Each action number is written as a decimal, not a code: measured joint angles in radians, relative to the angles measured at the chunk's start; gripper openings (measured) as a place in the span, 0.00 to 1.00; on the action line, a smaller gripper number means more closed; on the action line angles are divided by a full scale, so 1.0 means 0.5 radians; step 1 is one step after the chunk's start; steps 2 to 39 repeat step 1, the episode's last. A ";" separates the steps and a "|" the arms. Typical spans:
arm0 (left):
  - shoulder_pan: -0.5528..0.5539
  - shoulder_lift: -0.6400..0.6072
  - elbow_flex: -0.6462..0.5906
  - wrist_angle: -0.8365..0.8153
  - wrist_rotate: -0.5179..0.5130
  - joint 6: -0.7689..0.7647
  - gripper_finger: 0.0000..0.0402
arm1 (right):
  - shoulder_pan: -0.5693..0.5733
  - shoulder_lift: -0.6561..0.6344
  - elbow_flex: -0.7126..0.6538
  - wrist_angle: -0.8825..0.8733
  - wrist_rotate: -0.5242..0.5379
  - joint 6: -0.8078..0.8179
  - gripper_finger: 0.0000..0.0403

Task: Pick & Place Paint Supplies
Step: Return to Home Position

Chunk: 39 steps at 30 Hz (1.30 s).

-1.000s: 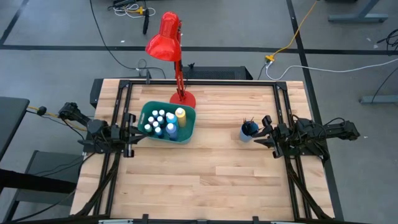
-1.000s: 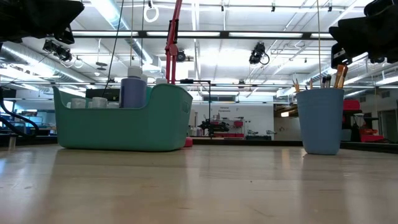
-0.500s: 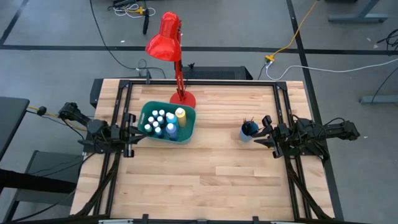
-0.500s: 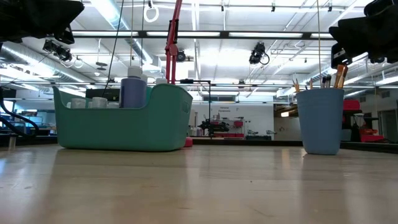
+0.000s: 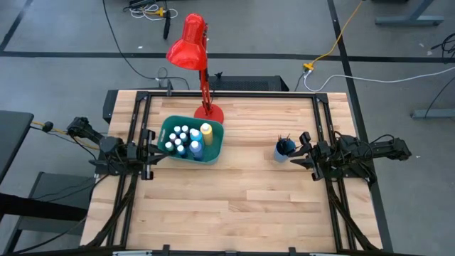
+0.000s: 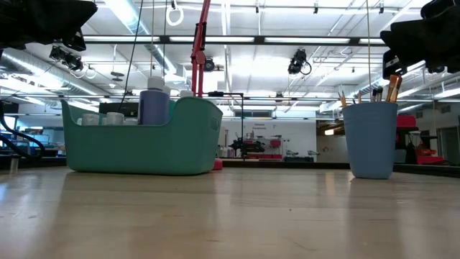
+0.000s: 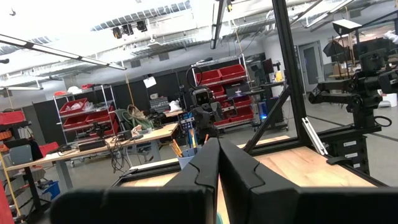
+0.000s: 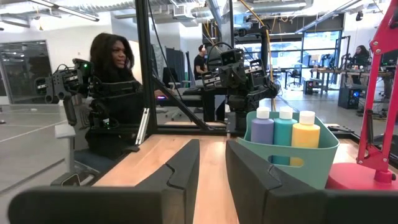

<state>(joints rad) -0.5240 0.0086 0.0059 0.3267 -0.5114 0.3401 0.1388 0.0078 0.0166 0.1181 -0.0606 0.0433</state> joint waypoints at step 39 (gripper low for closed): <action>0.000 0.000 0.000 0.000 -0.001 0.000 0.04 | 0.000 0.000 0.000 0.001 0.000 0.000 0.22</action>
